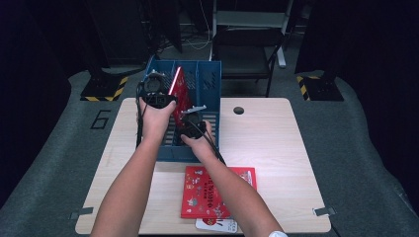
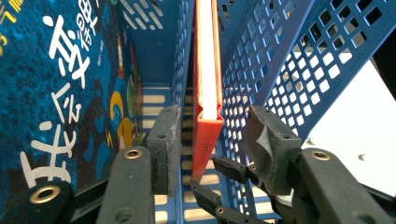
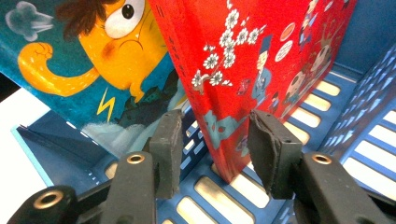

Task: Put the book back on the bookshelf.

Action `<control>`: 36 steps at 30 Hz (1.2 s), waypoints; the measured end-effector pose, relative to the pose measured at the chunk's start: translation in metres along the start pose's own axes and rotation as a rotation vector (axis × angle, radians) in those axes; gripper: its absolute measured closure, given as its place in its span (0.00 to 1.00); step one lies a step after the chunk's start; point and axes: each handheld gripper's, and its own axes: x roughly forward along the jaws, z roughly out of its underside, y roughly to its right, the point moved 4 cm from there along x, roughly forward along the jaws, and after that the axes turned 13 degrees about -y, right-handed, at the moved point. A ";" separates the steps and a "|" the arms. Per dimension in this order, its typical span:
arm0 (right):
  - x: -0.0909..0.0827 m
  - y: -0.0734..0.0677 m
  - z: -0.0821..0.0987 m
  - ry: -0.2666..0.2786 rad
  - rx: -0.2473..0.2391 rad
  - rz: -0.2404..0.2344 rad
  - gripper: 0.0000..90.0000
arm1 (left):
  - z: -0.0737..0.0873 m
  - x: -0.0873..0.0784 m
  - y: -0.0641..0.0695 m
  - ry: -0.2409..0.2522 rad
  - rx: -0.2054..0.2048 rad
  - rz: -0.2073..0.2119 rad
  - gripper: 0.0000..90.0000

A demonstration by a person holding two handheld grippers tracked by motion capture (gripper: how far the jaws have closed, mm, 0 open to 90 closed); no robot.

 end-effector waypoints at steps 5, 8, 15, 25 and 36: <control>-0.006 0.002 0.001 0.003 -0.061 0.010 0.59 | 0.001 -0.004 -0.003 -0.009 -0.002 0.028 0.60; -0.011 -0.001 0.001 0.004 -0.047 -0.001 0.58 | -0.001 -0.012 -0.005 -0.004 -0.001 0.024 0.59; -0.019 0.000 0.002 0.017 -0.070 0.006 0.57 | 0.001 -0.023 -0.004 0.005 0.020 0.031 0.59; -0.042 -0.006 0.005 0.038 -0.095 -0.004 0.57 | 0.005 -0.040 -0.002 0.028 0.044 0.048 0.59; -0.073 -0.003 0.013 0.063 -0.097 -0.018 0.55 | 0.017 -0.062 0.002 0.035 0.119 0.077 0.60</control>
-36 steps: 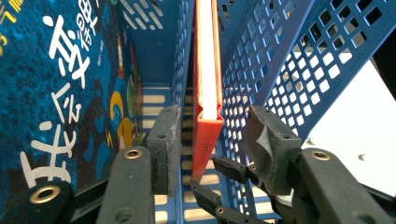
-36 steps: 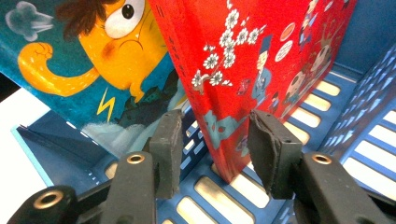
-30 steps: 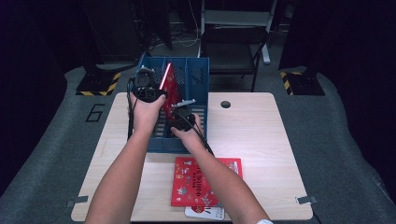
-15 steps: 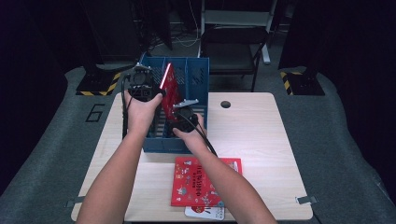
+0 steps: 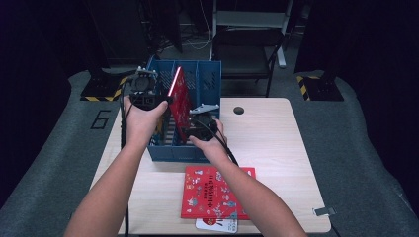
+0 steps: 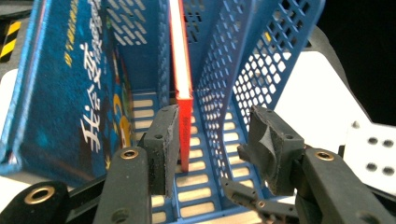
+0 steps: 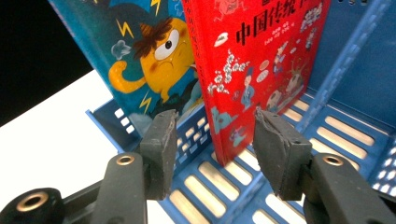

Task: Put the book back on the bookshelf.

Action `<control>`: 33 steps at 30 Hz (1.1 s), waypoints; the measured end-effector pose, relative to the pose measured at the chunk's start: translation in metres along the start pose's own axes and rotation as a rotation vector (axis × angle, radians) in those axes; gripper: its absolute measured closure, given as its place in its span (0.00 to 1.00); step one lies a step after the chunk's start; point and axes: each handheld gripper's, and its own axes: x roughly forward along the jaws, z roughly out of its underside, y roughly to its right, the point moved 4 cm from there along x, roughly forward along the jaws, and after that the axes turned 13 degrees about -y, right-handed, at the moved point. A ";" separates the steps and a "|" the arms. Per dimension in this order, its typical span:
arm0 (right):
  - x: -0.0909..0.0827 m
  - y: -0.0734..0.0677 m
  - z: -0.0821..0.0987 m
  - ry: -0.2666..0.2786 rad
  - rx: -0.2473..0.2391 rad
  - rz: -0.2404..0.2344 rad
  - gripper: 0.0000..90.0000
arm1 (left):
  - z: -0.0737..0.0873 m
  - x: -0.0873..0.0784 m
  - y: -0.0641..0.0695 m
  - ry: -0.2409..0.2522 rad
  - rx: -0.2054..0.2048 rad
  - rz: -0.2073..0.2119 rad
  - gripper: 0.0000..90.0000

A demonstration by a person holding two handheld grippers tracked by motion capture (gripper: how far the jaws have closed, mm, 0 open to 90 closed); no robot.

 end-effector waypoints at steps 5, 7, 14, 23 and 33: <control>-0.017 0.003 0.009 0.020 -0.005 -0.005 0.55 | 0.013 -0.007 0.004 -0.002 0.032 0.028 0.60; -0.023 0.005 0.013 0.022 -0.020 -0.004 0.55 | 0.020 -0.008 0.003 -0.005 0.044 0.034 0.61; -0.043 0.003 0.028 0.049 -0.018 -0.011 0.55 | 0.038 -0.013 -0.002 0.000 0.051 0.070 0.61; -0.054 -0.003 0.051 0.050 -0.033 -0.019 0.54 | 0.070 -0.011 -0.012 0.004 0.031 0.094 0.62; -0.064 -0.009 0.081 0.055 -0.031 -0.021 0.52 | 0.111 0.005 -0.015 -0.002 0.028 0.147 0.62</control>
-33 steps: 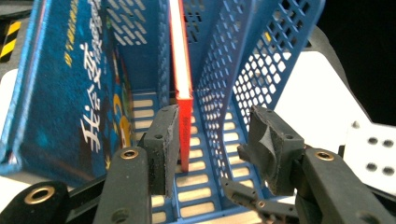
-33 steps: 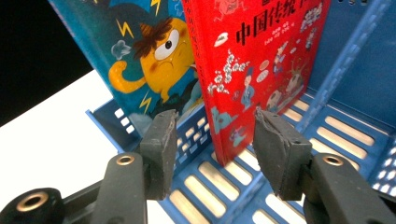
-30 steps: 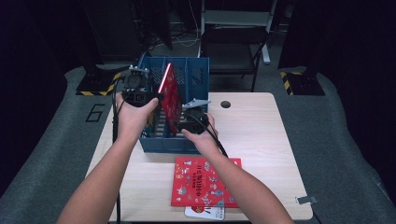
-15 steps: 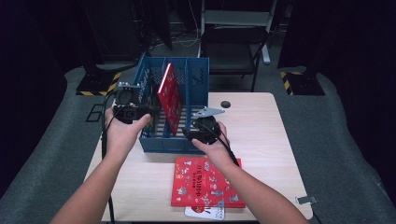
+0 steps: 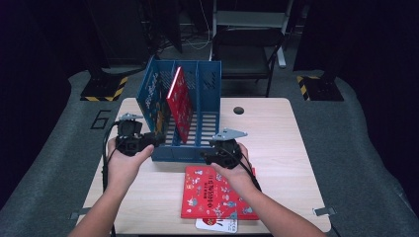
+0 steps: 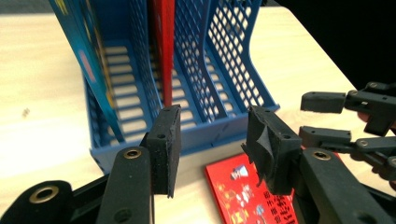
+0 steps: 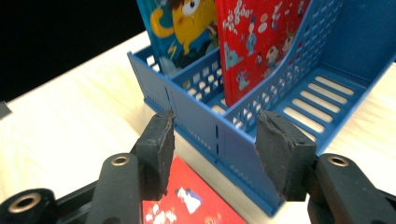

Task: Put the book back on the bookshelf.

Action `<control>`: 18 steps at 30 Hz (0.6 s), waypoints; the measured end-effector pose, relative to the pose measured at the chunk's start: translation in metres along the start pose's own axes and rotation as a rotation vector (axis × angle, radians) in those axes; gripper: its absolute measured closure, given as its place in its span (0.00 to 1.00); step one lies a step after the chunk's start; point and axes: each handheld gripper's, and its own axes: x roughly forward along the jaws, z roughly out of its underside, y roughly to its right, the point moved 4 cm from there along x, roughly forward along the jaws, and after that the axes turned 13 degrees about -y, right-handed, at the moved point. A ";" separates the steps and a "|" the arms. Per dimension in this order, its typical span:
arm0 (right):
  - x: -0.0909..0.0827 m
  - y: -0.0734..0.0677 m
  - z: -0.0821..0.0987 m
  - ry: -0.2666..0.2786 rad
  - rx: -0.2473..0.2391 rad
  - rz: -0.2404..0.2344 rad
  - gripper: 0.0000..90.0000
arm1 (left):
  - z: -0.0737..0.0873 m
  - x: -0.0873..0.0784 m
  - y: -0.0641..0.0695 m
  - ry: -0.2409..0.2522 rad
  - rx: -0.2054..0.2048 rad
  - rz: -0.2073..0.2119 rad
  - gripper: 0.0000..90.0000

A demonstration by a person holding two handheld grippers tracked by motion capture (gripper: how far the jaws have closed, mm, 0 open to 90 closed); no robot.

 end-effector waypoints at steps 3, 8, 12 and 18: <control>0.000 -0.001 0.011 -0.006 -0.008 0.014 0.52 | 0.011 0.008 -0.001 -0.007 0.001 0.015 0.62; 0.002 -0.001 0.025 -0.018 0.007 0.004 0.52 | 0.030 0.027 -0.004 -0.036 0.013 0.026 0.62; 0.001 -0.002 0.036 -0.025 0.006 -0.001 0.51 | 0.041 0.037 -0.005 -0.044 0.032 0.025 0.60; 0.003 -0.002 0.050 -0.049 -0.002 0.013 0.49 | 0.059 0.051 -0.003 -0.051 0.067 0.035 0.58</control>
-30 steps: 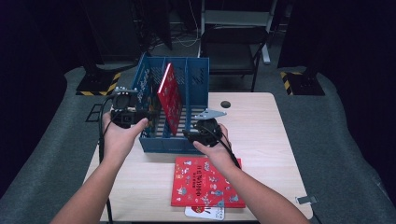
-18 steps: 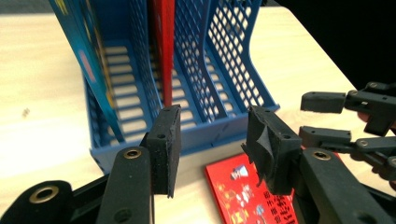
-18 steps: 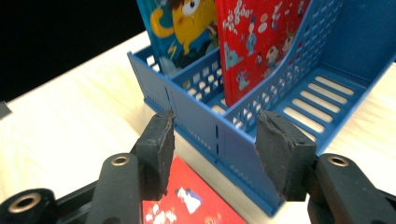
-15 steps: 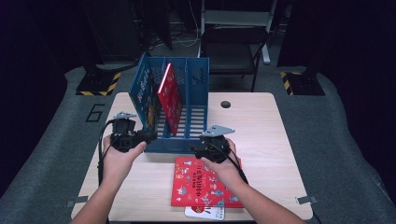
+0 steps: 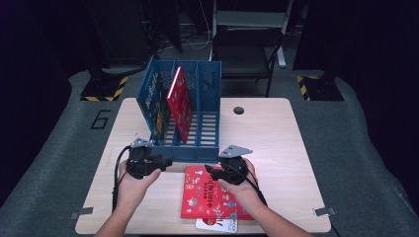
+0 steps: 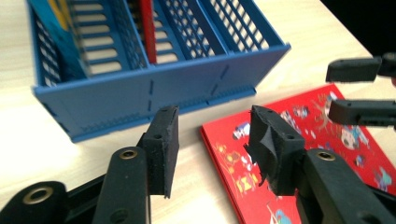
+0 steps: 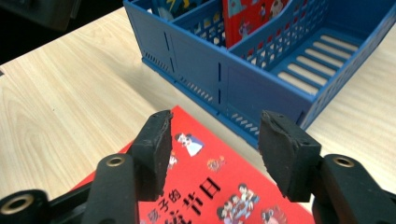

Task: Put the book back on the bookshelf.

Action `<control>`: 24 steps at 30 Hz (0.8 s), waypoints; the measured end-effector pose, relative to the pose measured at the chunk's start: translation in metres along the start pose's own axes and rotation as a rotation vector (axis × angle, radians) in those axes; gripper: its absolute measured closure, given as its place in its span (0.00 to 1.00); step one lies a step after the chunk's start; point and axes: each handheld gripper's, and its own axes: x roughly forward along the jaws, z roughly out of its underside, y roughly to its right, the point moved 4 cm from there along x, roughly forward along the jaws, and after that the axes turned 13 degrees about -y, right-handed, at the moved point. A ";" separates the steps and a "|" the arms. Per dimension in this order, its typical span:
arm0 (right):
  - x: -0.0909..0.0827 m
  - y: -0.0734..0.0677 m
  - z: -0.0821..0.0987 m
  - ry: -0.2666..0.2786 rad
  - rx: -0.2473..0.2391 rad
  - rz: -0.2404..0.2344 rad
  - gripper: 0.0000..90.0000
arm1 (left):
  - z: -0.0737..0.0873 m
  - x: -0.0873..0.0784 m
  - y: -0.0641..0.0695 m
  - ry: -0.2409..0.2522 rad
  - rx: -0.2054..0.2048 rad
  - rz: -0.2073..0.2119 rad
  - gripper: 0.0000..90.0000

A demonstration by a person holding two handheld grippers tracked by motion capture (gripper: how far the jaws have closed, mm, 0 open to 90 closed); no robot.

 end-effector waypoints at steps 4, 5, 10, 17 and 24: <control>-0.002 0.000 0.012 -0.007 0.013 -0.004 0.47 | 0.010 0.009 0.004 -0.007 0.017 0.009 0.54; -0.003 0.001 0.015 -0.014 0.013 -0.004 0.47 | 0.013 0.011 0.005 -0.018 0.017 0.016 0.54; -0.005 0.004 0.034 -0.036 0.021 0.000 0.47 | 0.026 0.023 0.007 -0.032 0.029 0.029 0.54; -0.011 0.007 0.066 -0.091 0.042 -0.001 0.47 | 0.038 0.044 0.017 -0.070 0.118 0.042 0.53; -0.012 0.012 0.097 -0.143 0.070 0.005 0.43 | 0.049 0.062 0.030 -0.120 0.208 0.047 0.52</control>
